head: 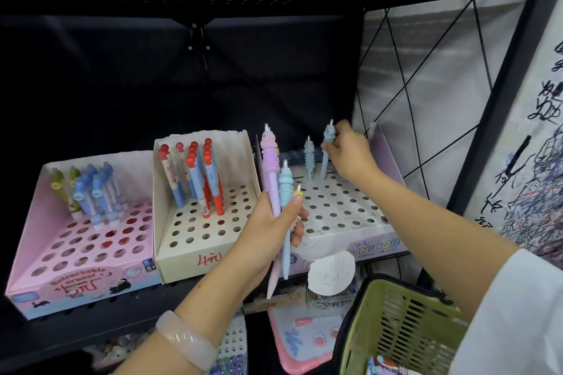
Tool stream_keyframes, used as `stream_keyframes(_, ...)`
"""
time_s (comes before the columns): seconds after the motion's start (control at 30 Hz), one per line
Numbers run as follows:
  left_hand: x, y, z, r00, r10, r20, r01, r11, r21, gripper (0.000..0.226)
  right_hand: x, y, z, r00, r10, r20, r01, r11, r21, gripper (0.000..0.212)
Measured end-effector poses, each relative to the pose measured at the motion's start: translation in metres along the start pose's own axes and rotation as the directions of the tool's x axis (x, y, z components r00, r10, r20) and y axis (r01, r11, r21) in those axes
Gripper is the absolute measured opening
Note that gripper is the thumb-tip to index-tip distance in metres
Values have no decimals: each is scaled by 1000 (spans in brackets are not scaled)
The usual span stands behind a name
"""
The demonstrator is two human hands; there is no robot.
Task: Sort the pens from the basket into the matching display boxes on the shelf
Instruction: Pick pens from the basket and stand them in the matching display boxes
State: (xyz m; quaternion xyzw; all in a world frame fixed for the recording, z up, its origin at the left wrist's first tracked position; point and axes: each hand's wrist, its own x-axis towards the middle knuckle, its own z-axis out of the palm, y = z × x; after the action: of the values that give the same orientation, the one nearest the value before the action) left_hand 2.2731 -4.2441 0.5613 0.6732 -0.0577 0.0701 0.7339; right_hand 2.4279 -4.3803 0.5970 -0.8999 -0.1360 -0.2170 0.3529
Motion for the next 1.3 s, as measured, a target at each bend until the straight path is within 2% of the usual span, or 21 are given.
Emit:
stream_keyframes(0.13, 1, -2, -1, 1000, 4, 10, -4, 1000, -11, 14, -2, -3, 8, 1000, -5, 21, 7, 996, -94, 27)
stream_keyframes(0.33, 0, -2, -2, 999, 28, 32, -28, 1000, -9, 18, 9, -13, 13, 992, 105, 70, -90, 976, -198, 28)
stream_keyframes(0.5, -1, -2, -3, 1000, 16, 19, -15, 999, -40, 18, 2, 2, 24, 950, 232, 210, -181, 955, -237, 28)
stream_keyframes(0.57, -2, -3, -4, 1000, 16, 18, -16, 999, -39, 22, -4, 6, 27, 949, 225, 218, -181, 962, -206, 26)
stream_keyframes(0.63, -2, -3, -4, 1000, 12, 17, -11, 999, -46, 24, -9, 2, 22, 959, 227, 169, -207, 970, -129, 22)
stream_keyframes(0.7, -1, -3, -3, 1000, 6, 23, -5, 999, -47, 27, -15, -9, 13, 984, 175, 27, -176, 984, 33, 18)
stream_keyframes(0.73, -1, -3, -3, 1000, 2, 25, -1, 999, -52, 28, -20, -16, 7, 990, 141, 13, -142, 977, 162, 18)
stream_keyframes(0.77, -1, -2, -3, 1000, 1, 26, 0, 998, -63, 28, -26, -24, -1, 992, 94, 90, -117, 943, 312, 19)
stream_keyframes(0.8, 0, -2, -3, 1000, 6, 26, -4, 997, -74, 27, -34, -33, -9, 969, 17, 248, -129, 888, 442, 23)
stream_keyframes(0.87, 0, -2, -2, 1000, 23, 21, -21, 996, -85, 23, -52, -47, -22, 798, -158, 581, -214, 828, 519, 28)
stream_keyframes(0.9, 1, -2, -2, 999, 29, 18, -28, 996, -86, 22, -58, -50, -26, 720, -207, 662, -232, 827, 511, 27)
stream_keyframes(0.93, 1, -2, -2, 999, 33, 15, -32, 996, -86, 21, -62, -51, -26, 694, -226, 684, -230, 831, 507, 26)
stream_keyframes(1.03, 2, -1, -2, 999, 38, 14, -36, 996, -82, 15, -65, -54, -24, 753, -201, 626, -200, 837, 509, 21)
stream_keyframes(1.17, 3, 1, -2, 1000, 17, 25, -15, 997, -73, 18, -66, -57, -22, 760, -201, 618, -191, 840, 508, 23)
stream_keyframes(1.23, 2, 2, -2, 1000, -2, 11, 3, 995, -95, 20, -62, -55, -19, 837, -152, 526, -188, 822, 538, 17)
stream_keyframes(1.3, 2, 2, -1, 1000, -23, -5, 22, 993, -120, 18, -52, -53, -20, 927, -5, 376, -266, 697, 666, 16)
